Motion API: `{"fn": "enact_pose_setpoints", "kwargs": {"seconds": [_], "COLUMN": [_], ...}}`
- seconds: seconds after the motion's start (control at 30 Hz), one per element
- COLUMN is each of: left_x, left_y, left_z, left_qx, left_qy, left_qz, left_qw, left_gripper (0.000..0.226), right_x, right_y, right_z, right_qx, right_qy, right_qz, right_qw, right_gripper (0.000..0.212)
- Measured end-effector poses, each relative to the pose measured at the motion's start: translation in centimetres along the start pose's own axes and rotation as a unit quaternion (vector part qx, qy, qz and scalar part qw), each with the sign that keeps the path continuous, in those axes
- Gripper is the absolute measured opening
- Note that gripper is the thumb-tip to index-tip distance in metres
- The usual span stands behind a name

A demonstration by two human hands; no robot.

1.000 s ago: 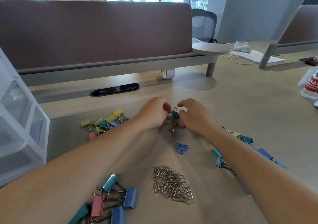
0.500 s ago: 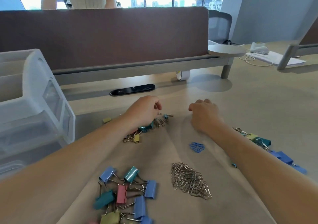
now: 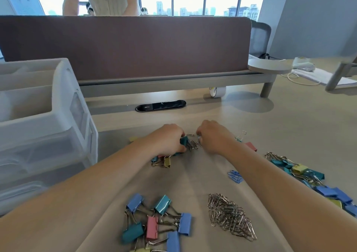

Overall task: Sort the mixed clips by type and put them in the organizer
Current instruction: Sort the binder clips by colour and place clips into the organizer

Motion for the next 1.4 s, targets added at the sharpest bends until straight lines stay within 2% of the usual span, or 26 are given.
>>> {"fn": "enact_pose_setpoints", "kwargs": {"seconds": [0.33,0.5,0.63,0.9,1.07,1.3,1.4], "left_x": [-0.2,-0.5,-0.4,2.1,3.8,5.6,5.9], "left_y": [-0.3,-1.8,-3.6,-1.8,0.4,1.4,1.8], "left_z": [0.6,0.6,-0.7,-6.6,-9.9,-12.9,-13.6], "left_qx": [-0.002,-0.05,-0.091,-0.045,-0.093,-0.108,-0.112], "left_qy": [0.004,0.018,0.035,0.065,0.093,0.118,0.125], "left_qz": [-0.044,-0.113,-0.171,-0.131,-0.084,-0.087,-0.077], "left_qw": [0.999,0.992,0.98,0.988,0.988,0.983,0.983], "left_gripper": [0.03,0.03,0.03,0.031,0.024,0.026,0.038], "right_x": [0.9,0.4,-1.0,-3.6,-4.9,-5.4,-5.7], "right_y": [0.2,-0.8,-1.7,-1.1,-1.3,-2.7,-3.2], "right_z": [-0.4,-1.9,-4.1,-7.5,-9.7,-12.8,-13.4], "right_qx": [0.076,0.156,0.146,0.027,-0.022,0.017,0.046], "right_qy": [0.019,0.042,0.053,0.029,0.017,0.076,0.098], "right_qz": [0.012,-0.014,-0.027,-0.025,-0.038,-0.071,-0.083], "right_qw": [0.997,0.987,0.987,0.999,0.999,0.994,0.991], "right_gripper": [0.017,0.019,0.018,0.013,0.018,0.025,0.028]}}
Point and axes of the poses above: each hand's wrist, its own x-axis towards the middle knuckle, its own y-axis out of the palm, z = x × y, the point moved 7 cm from there along x, towards the middle knuckle, and after that the axes turned 11 degrees about y, right-handed, at the moved point
